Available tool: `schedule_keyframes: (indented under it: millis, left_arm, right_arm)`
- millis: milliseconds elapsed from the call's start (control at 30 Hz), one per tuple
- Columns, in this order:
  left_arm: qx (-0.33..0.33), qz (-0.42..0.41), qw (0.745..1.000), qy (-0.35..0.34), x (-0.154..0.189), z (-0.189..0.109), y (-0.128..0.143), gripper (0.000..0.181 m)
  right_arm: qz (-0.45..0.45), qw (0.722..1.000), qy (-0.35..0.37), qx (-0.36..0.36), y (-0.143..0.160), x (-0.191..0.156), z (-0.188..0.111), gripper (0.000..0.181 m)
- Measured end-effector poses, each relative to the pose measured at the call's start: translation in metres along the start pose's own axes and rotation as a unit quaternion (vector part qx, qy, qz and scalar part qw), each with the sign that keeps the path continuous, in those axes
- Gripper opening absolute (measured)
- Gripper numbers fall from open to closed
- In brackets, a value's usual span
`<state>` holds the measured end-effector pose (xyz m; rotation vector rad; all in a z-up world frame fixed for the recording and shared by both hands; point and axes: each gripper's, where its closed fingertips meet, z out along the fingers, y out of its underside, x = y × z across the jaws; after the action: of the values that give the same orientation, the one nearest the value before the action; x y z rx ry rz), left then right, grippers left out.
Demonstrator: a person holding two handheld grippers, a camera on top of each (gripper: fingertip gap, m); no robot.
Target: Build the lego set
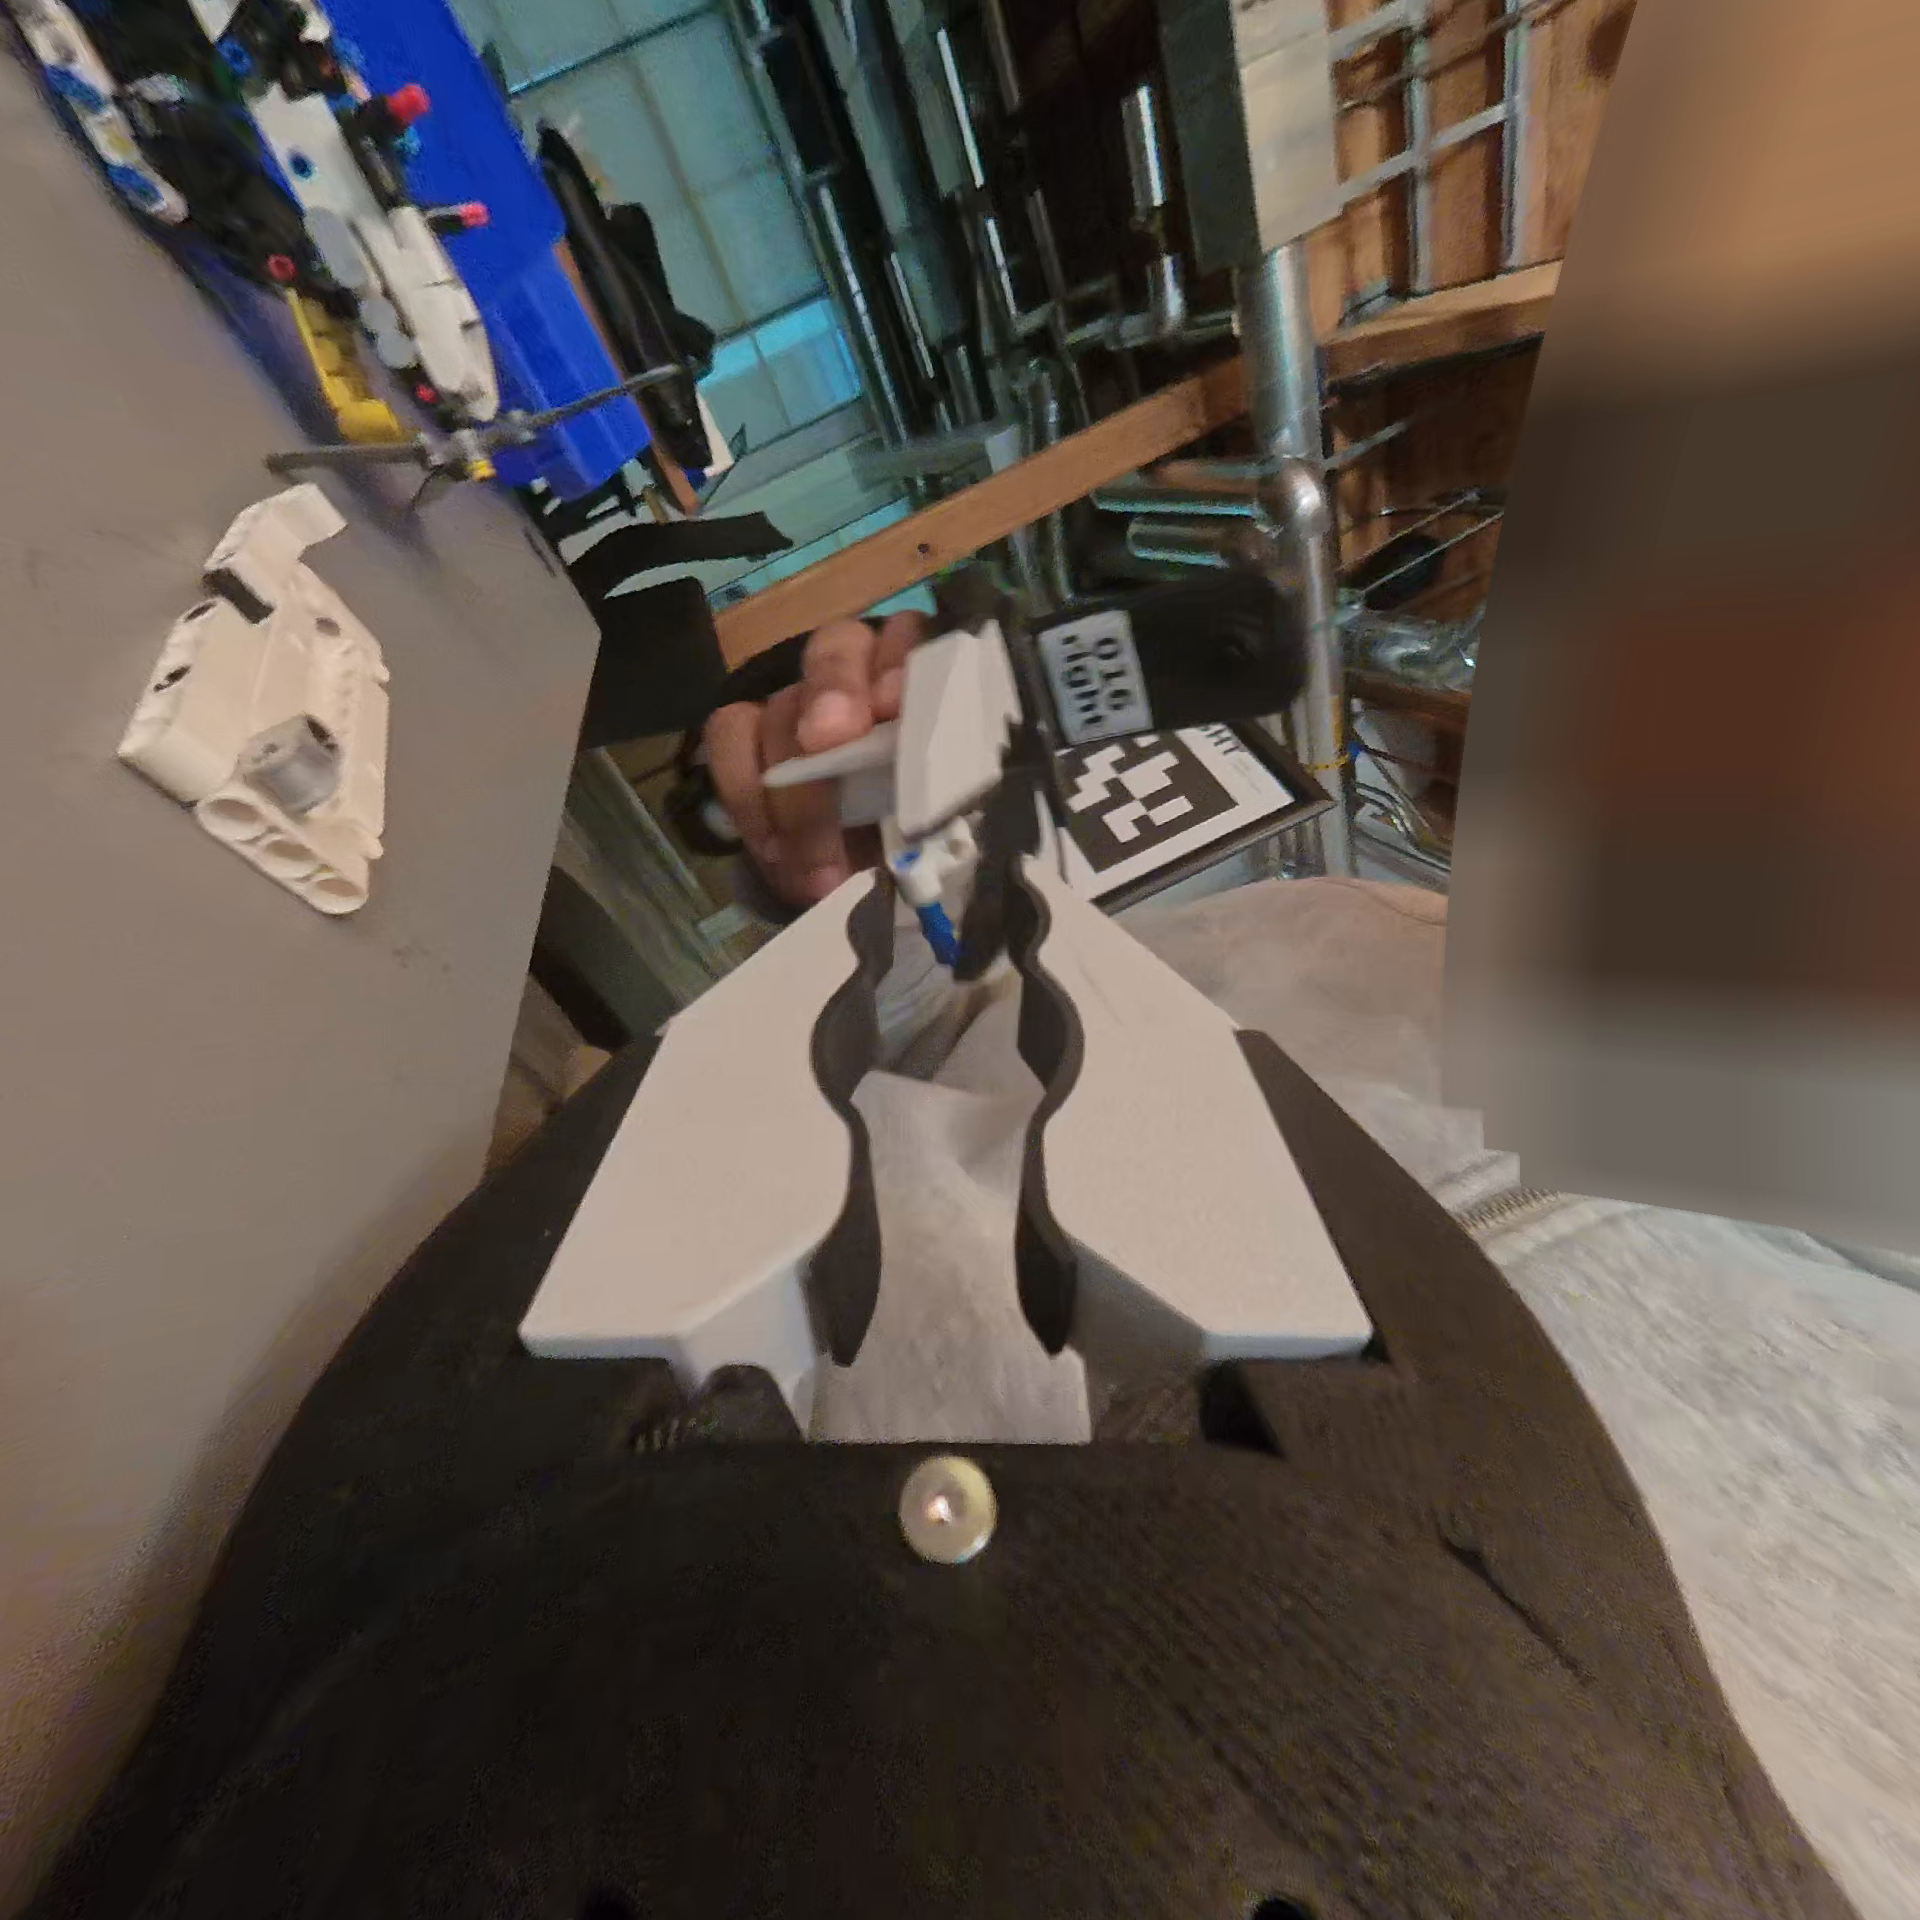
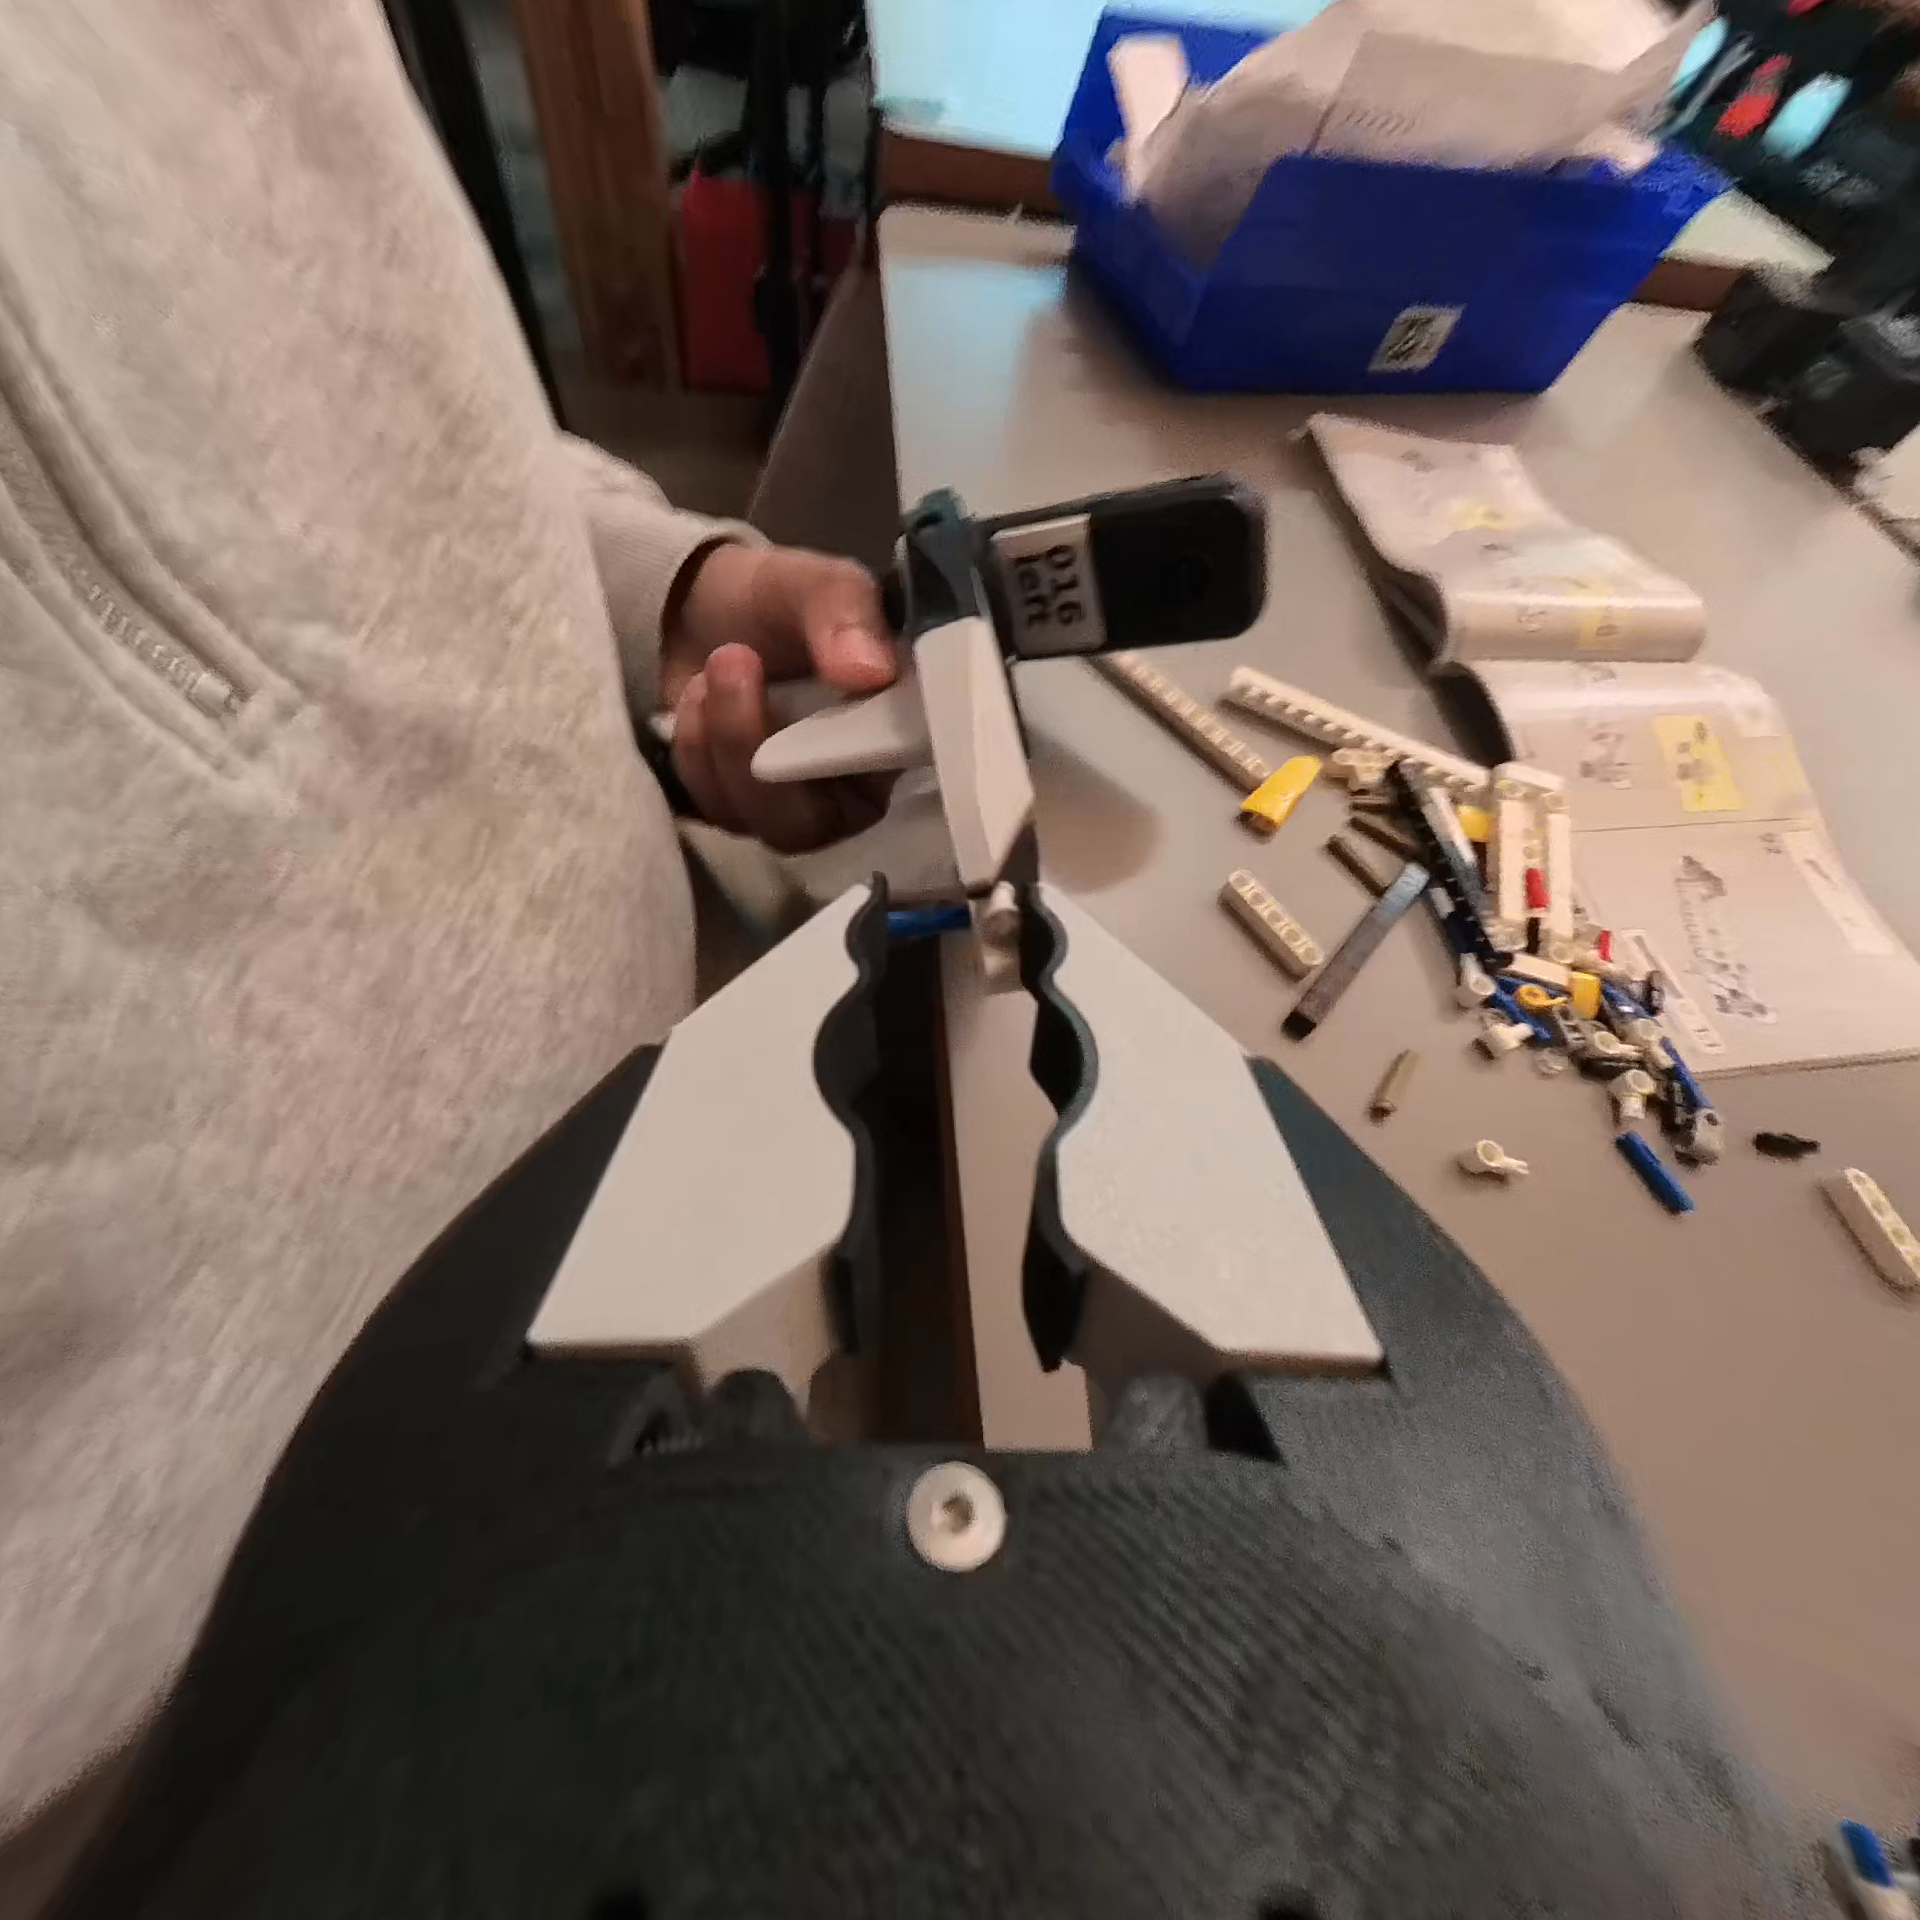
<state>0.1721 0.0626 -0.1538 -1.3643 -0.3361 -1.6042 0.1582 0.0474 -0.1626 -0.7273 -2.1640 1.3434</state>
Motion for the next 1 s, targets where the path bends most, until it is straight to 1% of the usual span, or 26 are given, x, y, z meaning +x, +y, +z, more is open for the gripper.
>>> schedule_keyframes:
  millis: [33, 100, 167, 233, 333, 400, 433, 533, 567, 633, 733, 900, 1000]
  left_arm:
    - [0.001, 0.006, 1.0, 0.014, 0.006, 0.0, 0.0, 0.028]
    - [0.005, 0.028, 0.999, 0.029, 0.018, -0.001, -0.003, 0.028]
    - [0.02, 0.057, 0.998, 0.026, 0.024, -0.004, -0.012, 0.029]
    - [0.049, 0.084, 0.995, 0.011, 0.025, -0.007, -0.026, 0.028]
    - [0.106, 0.125, 0.985, -0.051, 0.017, -0.009, -0.051, 0.027]
    - [0.133, 0.168, 0.971, -0.102, 0.013, -0.005, -0.059, 0.028]
    - [0.136, 0.19, 0.964, -0.129, 0.01, -0.001, -0.06, 0.028]
    - [0.121, 0.236, 0.94, -0.215, -0.007, 0.015, -0.06, 0.03]
    - [0.111, 0.244, 0.935, -0.231, -0.011, 0.022, -0.059, 0.03]
    - [0.099, 0.255, 0.929, -0.249, -0.014, 0.036, -0.058, 0.033]
    - [0.099, 0.258, 0.924, -0.264, -0.02, 0.049, -0.059, 0.035]
    - [0.084, 0.257, 0.918, -0.291, -0.032, 0.058, -0.064, 0.038]
    - [0.074, 0.259, 0.919, -0.288, -0.032, 0.063, -0.068, 0.039]
  right_arm:
    - [0.013, 0.999, 0.019, 0.024, -0.003, 0.006, 0.0, 0.024]
    - [0.047, 0.993, 0.056, 0.088, -0.011, 0.02, -0.003, 0.024]
    - [0.091, 0.978, 0.079, 0.171, -0.024, 0.033, -0.008, 0.024]
    - [0.131, 0.96, 0.078, 0.234, -0.031, 0.042, -0.012, 0.024]
    - [0.162, 0.94, 0.096, 0.284, -0.031, 0.057, -0.024, 0.025]
    - [0.172, 0.932, 0.114, 0.298, -0.027, 0.061, -0.036, 0.025]
    - [0.176, 0.931, 0.115, 0.3, -0.026, 0.06, -0.042, 0.024]
    - [0.174, 0.936, 0.121, 0.281, -0.021, 0.062, -0.051, 0.024]
    - [0.17, 0.937, 0.126, 0.279, -0.018, 0.063, -0.055, 0.024]
    - [0.169, 0.935, 0.129, 0.283, -0.013, 0.066, -0.061, 0.024]
    - [0.198, 0.92, 0.112, 0.32, -0.012, 0.072, -0.074, 0.024]
    - [0.246, 0.898, 0.074, 0.357, -0.009, 0.081, -0.083, 0.024]
    - [0.265, 0.888, 0.061, 0.37, -0.012, 0.082, -0.086, 0.023]
